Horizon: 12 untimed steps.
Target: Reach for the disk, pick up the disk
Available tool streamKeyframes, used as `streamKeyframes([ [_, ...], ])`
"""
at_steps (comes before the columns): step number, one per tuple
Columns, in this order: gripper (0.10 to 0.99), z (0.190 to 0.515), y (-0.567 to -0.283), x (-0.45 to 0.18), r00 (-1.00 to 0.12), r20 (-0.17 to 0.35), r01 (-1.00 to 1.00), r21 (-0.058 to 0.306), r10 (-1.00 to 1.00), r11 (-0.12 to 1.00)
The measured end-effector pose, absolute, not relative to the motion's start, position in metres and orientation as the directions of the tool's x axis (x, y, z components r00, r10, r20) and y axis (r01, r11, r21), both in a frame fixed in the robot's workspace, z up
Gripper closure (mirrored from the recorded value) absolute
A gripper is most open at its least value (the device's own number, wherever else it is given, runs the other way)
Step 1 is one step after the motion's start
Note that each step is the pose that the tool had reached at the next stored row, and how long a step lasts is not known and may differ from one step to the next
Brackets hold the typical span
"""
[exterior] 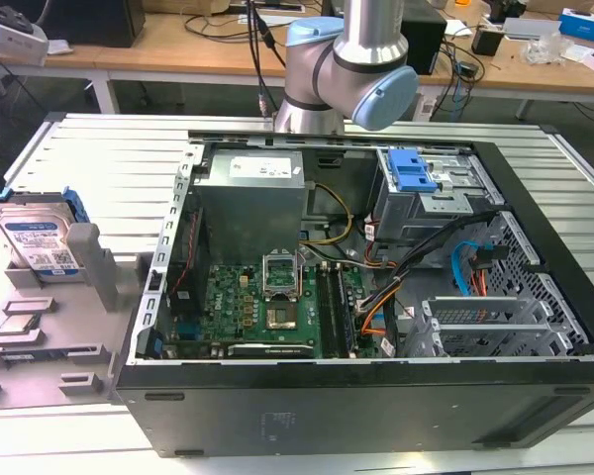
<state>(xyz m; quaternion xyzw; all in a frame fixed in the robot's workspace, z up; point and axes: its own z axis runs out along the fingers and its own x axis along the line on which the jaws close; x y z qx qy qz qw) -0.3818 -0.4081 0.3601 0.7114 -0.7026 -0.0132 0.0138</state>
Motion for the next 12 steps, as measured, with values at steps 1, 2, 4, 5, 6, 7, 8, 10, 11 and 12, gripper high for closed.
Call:
streamKeyframes([
  [1,0.98,0.3601,-0.4081,-0.3818,0.021,0.001,-0.999,0.038,-1.0,-0.021],
  [2,0.98,0.3601,-0.4081,-0.3818,0.033,0.0,-0.999,0.038,-0.999,-0.033],
  [4,0.98,0.3601,-0.4081,-0.3818,0.057,0.001,-0.998,0.038,-0.998,-0.057],
  [5,0.98,0.3601,-0.4081,-0.3818,0.068,0.0,-0.997,0.038,-0.998,-0.068],
  [6,0.98,0.3601,-0.4081,-0.3818,0.081,0.001,-0.996,0.038,-0.997,-0.081],
  [7,0.98,0.3601,-0.4081,-0.3818,0.097,0.0,-0.995,0.038,-0.995,-0.097],
  [8,0.98,0.3601,-0.4081,-0.3818,0.105,0.0,-0.994,0.038,-0.994,-0.105],
  [10,0.98,0.3601,-0.4081,-0.3818,0.128,0.0,-0.991,0.038,-0.992,-0.128],
  [11,0.98,0.3601,-0.4081,-0.3818,0.14,0.0,-0.989,0.038,-0.99,-0.14],
  [12,0.98,0.3601,-0.4081,-0.3818,0.147,0.0,-0.988,0.038,-0.989,-0.147],
])
